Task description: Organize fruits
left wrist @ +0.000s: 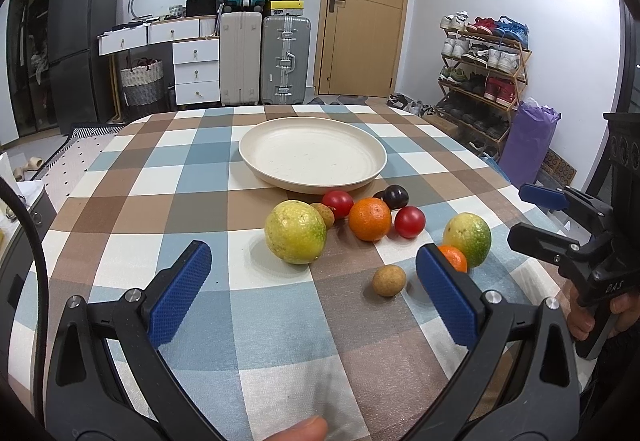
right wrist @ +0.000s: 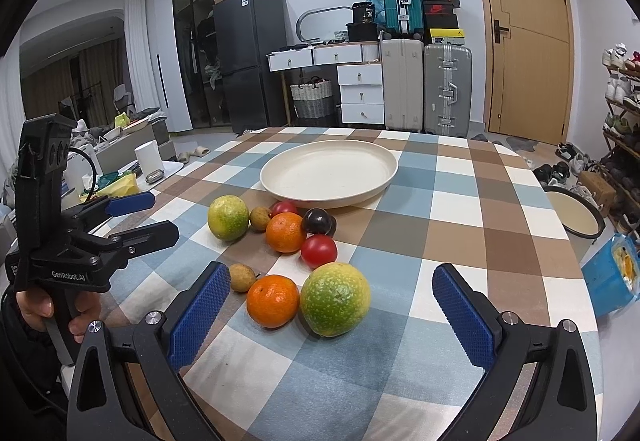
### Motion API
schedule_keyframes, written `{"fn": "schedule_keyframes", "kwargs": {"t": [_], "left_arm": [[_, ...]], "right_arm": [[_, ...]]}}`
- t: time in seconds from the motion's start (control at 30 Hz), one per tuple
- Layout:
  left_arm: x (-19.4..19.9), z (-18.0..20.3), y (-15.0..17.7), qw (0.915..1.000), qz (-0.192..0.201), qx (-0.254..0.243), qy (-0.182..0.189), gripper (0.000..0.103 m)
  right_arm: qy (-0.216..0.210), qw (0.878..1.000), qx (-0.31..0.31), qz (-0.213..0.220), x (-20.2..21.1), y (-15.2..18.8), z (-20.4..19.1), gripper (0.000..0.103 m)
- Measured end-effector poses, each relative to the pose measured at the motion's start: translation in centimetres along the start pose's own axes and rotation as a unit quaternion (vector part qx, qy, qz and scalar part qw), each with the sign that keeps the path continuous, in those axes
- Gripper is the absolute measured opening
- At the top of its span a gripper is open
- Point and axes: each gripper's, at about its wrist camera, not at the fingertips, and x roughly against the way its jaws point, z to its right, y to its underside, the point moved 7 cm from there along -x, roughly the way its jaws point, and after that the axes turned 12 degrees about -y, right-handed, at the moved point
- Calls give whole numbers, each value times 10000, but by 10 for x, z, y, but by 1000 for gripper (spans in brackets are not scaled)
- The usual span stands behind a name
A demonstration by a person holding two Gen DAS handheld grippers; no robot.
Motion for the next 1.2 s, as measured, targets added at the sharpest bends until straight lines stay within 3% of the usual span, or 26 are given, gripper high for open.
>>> {"fn": "schedule_keyframes", "kwargs": {"t": [0.67, 1.2], "left_arm": [[-3, -2, 3, 10000, -27, 9, -21, 102], [-22, -18, 4, 9979, -532, 76, -364, 102]], "right_arm": [[181, 9997, -135, -9, 0, 1, 8, 103], [547, 9935, -797, -603, -18, 11, 38, 103]]}}
